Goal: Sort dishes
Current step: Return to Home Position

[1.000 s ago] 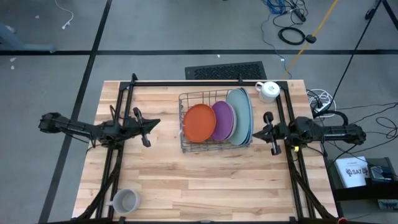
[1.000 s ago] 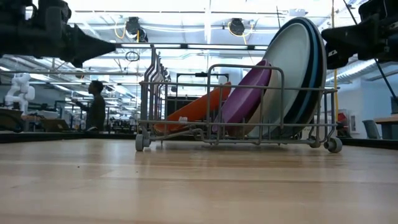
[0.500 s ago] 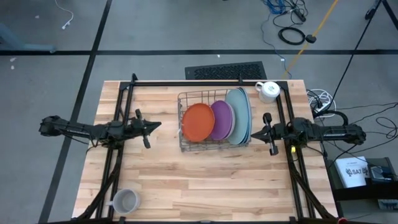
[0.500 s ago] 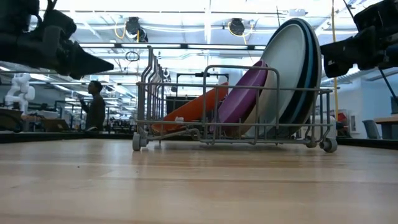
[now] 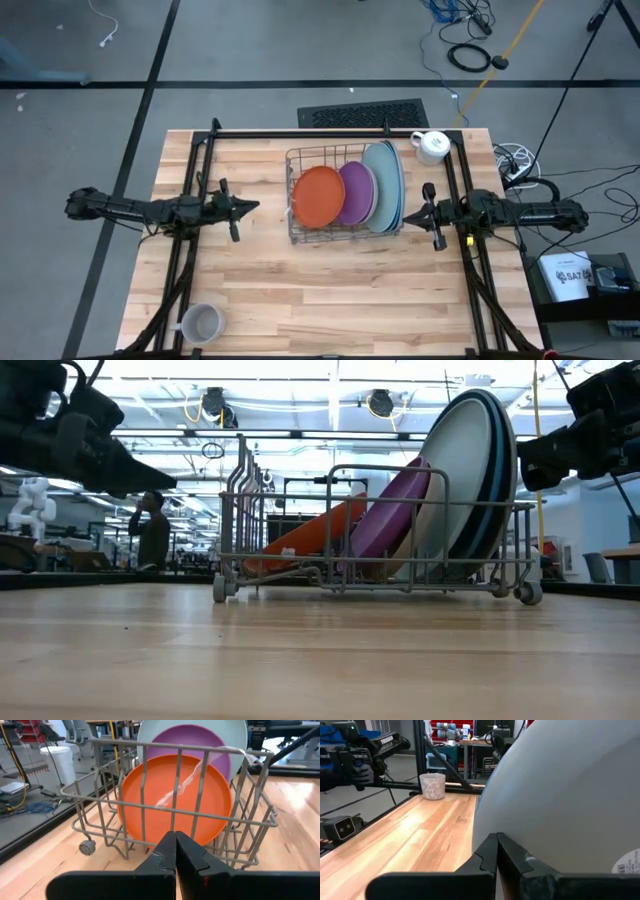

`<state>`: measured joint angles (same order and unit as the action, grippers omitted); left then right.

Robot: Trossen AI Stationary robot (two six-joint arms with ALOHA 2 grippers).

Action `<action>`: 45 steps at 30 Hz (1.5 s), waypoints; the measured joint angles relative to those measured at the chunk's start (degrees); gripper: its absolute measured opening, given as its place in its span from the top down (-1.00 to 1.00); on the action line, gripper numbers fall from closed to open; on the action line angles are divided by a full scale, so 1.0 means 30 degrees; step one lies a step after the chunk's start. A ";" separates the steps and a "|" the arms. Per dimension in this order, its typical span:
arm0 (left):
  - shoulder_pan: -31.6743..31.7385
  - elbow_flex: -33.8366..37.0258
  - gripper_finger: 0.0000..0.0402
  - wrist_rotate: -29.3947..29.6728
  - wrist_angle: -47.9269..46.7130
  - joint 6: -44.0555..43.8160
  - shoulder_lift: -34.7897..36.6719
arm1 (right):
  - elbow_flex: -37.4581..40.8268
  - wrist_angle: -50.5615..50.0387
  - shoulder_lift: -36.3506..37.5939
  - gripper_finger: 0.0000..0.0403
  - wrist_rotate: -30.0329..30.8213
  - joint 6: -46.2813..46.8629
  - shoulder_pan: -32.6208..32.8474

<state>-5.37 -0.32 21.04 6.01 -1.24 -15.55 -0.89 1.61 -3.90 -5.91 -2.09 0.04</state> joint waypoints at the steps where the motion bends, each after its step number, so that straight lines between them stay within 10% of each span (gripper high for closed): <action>1: 0.0000 0.0000 1.00 0.0015 -0.0102 -0.0040 0.0000 | 0.0000 -0.0002 0.0000 1.00 0.0032 -0.0034 0.0006; 45: 0.0015 0.0022 1.00 0.0561 -0.0741 -0.1450 -0.1282 | 0.0007 -0.0048 -0.0007 0.97 0.0478 -0.1039 -0.0001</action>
<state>-5.32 -0.25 22.72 3.79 -5.58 -19.40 -0.86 1.46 -3.92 -4.47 -5.21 0.03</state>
